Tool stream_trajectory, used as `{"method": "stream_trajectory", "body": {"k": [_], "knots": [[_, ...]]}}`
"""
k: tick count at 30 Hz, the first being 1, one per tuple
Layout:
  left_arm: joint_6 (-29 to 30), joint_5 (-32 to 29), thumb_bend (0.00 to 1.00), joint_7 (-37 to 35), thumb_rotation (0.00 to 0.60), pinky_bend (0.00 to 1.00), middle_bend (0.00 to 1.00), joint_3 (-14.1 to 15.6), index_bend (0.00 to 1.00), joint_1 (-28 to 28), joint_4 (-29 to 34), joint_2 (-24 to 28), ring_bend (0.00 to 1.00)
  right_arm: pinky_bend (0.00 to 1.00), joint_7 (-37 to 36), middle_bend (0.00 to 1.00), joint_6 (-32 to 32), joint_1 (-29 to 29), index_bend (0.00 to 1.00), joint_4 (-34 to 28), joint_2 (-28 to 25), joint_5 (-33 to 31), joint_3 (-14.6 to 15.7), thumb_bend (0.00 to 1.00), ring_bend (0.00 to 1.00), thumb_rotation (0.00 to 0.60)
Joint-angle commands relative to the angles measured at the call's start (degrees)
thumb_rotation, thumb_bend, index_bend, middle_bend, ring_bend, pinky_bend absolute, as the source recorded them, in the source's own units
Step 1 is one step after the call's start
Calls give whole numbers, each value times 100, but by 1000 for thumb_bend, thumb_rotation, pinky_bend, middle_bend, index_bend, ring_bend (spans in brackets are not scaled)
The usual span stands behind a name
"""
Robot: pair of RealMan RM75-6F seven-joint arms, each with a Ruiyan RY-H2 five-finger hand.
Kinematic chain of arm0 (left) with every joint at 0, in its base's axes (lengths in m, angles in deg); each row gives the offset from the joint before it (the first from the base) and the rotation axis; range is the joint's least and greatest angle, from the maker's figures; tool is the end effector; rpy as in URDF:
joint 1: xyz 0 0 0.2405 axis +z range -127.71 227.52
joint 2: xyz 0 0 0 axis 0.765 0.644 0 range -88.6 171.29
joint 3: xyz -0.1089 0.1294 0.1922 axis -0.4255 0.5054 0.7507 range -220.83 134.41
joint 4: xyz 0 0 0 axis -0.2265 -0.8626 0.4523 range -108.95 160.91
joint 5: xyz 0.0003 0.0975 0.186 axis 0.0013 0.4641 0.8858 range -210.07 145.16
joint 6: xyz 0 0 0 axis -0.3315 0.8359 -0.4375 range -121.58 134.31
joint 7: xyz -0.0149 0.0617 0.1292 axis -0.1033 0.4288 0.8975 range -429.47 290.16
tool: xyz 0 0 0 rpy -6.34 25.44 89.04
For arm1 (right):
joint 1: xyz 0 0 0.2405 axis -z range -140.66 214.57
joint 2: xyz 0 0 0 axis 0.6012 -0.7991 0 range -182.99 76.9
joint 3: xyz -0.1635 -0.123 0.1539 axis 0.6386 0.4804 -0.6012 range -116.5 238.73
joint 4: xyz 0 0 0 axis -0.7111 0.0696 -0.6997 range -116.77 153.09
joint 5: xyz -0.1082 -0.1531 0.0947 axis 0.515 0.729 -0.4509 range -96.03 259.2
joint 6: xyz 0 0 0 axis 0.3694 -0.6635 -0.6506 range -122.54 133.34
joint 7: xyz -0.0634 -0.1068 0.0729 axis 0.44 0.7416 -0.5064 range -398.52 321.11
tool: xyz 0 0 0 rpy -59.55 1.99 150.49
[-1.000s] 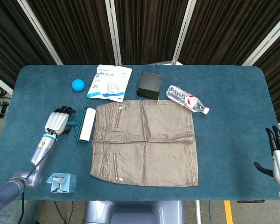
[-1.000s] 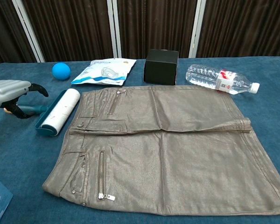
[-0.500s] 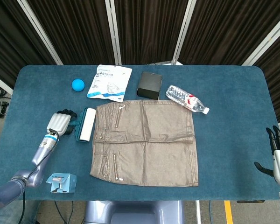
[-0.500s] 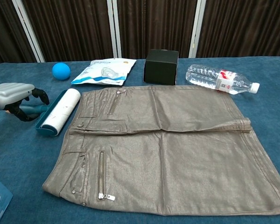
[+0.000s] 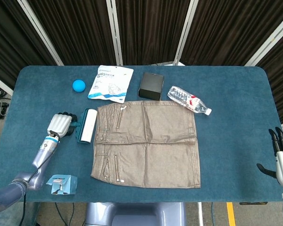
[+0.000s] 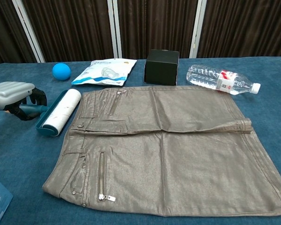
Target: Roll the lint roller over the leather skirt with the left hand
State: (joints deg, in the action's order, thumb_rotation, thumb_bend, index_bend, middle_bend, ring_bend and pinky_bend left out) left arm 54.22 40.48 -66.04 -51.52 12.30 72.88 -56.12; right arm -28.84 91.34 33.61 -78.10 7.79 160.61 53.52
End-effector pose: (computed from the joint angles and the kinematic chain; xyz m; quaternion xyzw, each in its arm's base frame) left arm -0.2851 0.3840 -0.0070 -0.7215 -0.3692 -0.2654 0.5223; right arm -0.3140 -0.1877 0.1910 0.5632 -0.3487 0.3407 0.6671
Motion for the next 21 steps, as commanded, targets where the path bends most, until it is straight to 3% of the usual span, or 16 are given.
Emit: {"method": "stream_trajectory", "body": {"k": [1,8,11,17,21], "knots": [[103,50,654,61,600,405,427,2,501,-2,174,110,326,0,-19,0,0,2,0,-8,-8,-1,2,0,0,600],[425,187,660,421,600,419,443,-58,527,-42,1128,686,340,0,-73,0,0,6,0,-40,-48,-4,4,0,0,600],[344,201,660,770,600,426,453,-34,542,-105,1854,1143,347,0,-137,0,-2,10,0,-72,-84,-19,-8,0,0,600],[221,-23,661,1856,600,432,463,-90,552,-326,2895,1687,359,0,-240,0,-46,-9,0,-75,-131,-107,-57,0,0,600],[133,-315,663,2636,600,434,464,-118,556,-526,3154,1698,360,0,-292,0,-112,-40,0,-60,-146,-187,-92,0,0,600]]}}
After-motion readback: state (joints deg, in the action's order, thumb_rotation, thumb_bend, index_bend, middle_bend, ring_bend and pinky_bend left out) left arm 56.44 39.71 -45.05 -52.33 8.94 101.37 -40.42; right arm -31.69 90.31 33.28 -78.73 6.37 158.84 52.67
